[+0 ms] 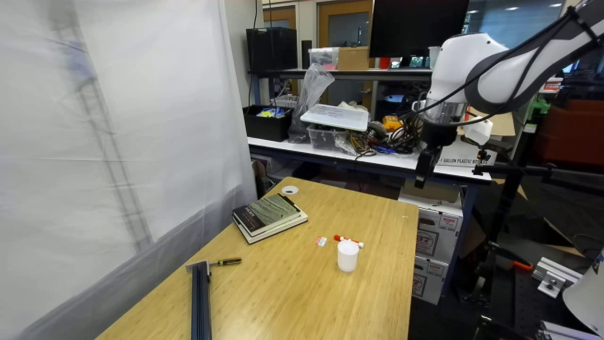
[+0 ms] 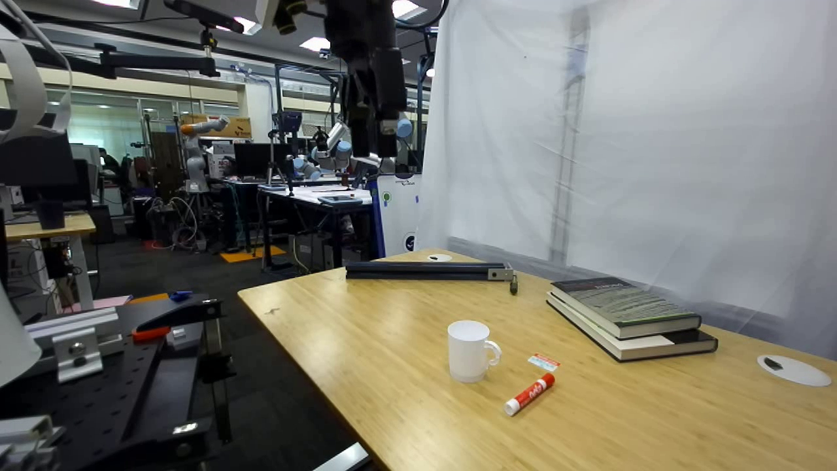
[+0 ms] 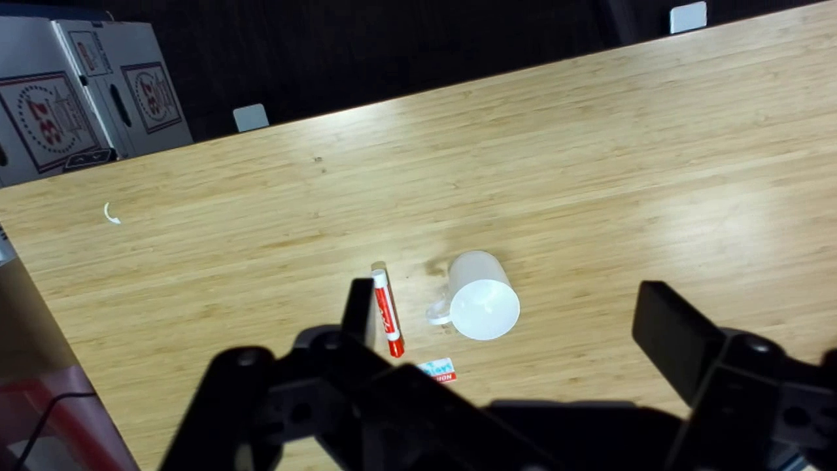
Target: Put the marker into the mug.
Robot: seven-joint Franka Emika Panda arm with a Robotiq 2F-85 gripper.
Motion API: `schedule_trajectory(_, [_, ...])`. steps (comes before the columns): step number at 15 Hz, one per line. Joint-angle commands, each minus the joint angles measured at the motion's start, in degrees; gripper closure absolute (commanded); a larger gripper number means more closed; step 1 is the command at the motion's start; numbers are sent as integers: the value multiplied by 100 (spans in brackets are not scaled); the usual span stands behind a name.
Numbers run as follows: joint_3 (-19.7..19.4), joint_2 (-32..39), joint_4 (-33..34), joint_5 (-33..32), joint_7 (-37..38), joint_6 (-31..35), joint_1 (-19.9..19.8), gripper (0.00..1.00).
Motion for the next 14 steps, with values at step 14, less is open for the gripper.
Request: schedule_trajectory(14, [-363,2173,361,-10,-832,1101,-427,0])
